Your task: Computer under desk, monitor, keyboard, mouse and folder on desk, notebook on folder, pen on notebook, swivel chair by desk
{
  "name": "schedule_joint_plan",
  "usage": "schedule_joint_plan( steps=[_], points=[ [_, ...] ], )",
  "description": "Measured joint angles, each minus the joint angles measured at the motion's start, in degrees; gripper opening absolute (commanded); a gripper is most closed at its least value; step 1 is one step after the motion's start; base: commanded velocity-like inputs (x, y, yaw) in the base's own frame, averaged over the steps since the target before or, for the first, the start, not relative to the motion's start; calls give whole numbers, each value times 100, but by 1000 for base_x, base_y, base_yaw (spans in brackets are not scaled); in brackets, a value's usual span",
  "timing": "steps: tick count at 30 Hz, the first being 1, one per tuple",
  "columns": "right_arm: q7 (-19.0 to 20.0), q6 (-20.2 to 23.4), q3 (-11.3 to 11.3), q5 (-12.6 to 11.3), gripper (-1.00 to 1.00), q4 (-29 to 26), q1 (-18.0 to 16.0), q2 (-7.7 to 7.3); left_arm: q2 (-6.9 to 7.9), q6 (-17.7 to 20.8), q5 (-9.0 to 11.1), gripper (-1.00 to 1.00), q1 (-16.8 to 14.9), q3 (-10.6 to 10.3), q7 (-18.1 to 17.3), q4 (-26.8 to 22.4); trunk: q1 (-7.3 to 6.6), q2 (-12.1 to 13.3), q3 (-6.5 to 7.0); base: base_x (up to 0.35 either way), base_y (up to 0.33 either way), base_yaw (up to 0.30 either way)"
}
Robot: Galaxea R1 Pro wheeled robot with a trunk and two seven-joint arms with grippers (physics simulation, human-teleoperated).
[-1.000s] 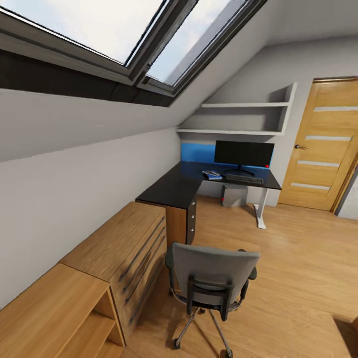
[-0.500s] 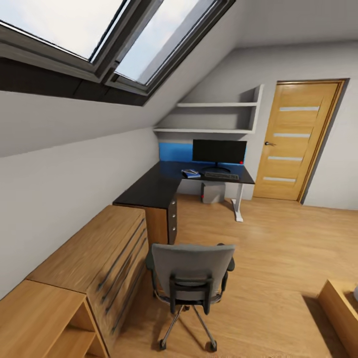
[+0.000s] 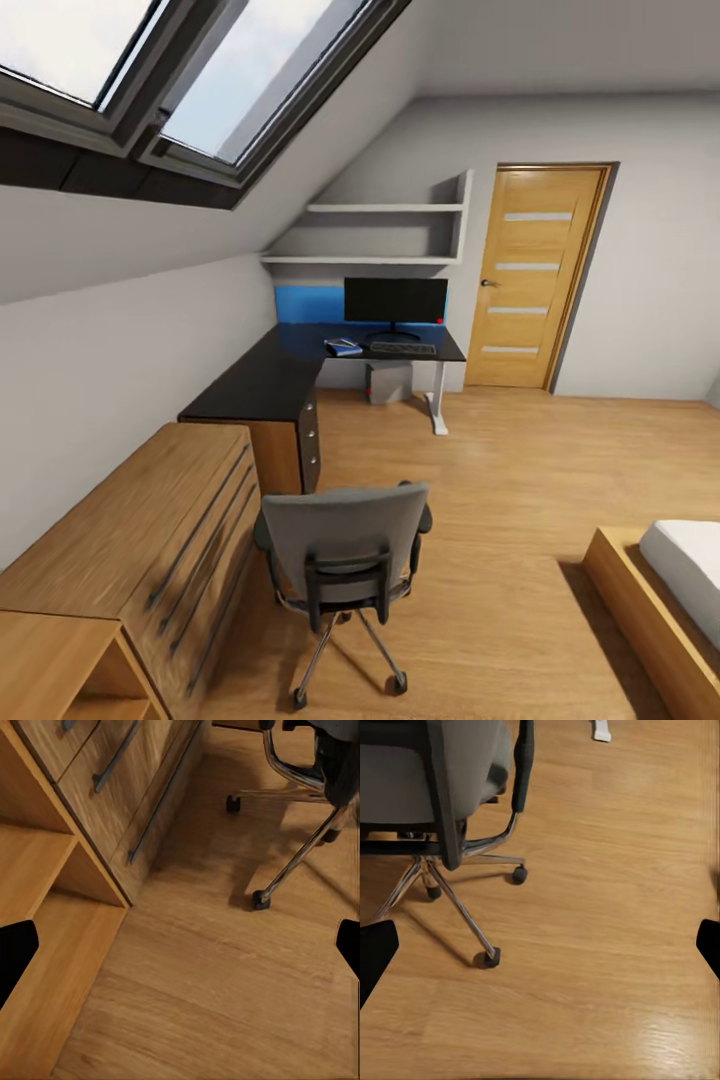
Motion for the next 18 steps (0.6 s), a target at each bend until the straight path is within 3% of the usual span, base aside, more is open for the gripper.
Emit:
schedule_joint_plan(
  steps=[18],
  points=[
    [0,2,0,-3,100,0,2,0,-2,-2,-4,100,2,0,0,0,-1,4,-51,-2,19,-286]
  ],
)
